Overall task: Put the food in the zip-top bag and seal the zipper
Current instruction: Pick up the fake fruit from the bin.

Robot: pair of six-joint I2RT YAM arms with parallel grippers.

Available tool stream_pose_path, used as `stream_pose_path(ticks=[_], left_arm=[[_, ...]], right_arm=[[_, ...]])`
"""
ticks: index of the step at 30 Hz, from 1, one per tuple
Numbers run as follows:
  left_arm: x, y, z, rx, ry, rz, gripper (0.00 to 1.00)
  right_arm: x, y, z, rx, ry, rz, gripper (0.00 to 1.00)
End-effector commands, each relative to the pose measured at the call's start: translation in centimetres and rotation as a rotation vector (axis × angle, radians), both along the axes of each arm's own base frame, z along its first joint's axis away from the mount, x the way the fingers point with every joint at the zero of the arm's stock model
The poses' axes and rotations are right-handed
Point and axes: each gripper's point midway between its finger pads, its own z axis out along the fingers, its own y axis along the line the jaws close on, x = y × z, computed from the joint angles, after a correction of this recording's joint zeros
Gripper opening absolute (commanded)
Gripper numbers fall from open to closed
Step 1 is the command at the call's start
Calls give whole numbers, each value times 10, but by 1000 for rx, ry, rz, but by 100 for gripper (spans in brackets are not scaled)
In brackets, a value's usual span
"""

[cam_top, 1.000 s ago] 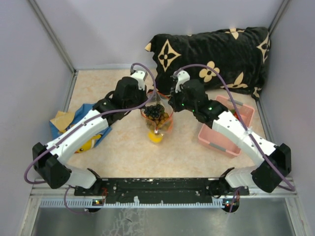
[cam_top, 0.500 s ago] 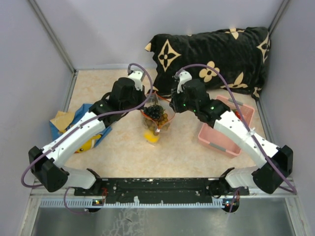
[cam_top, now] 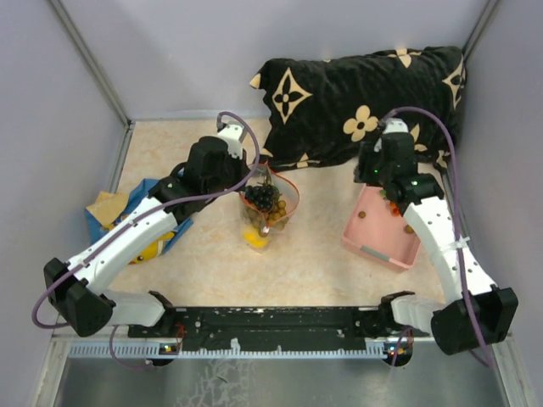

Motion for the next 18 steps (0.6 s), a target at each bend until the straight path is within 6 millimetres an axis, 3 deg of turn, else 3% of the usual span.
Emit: stream_pose_path(ticks=[1, 6, 12, 18], left_arm=[[2, -4, 27, -54, -81, -27, 0], [3, -2, 25, -43, -81, -20, 0], [-1, 2, 29, -48, -96, -18, 0], [-2, 3, 28, -45, -99, -17, 0]], right_arm=[[7, -53, -33, 57, 61, -180, 53], [23, -105, -59, 44, 58, -379, 54], [37, -150, -107, -56, 92, -551, 57], [51, -170, -145, -142, 196, -592, 61]])
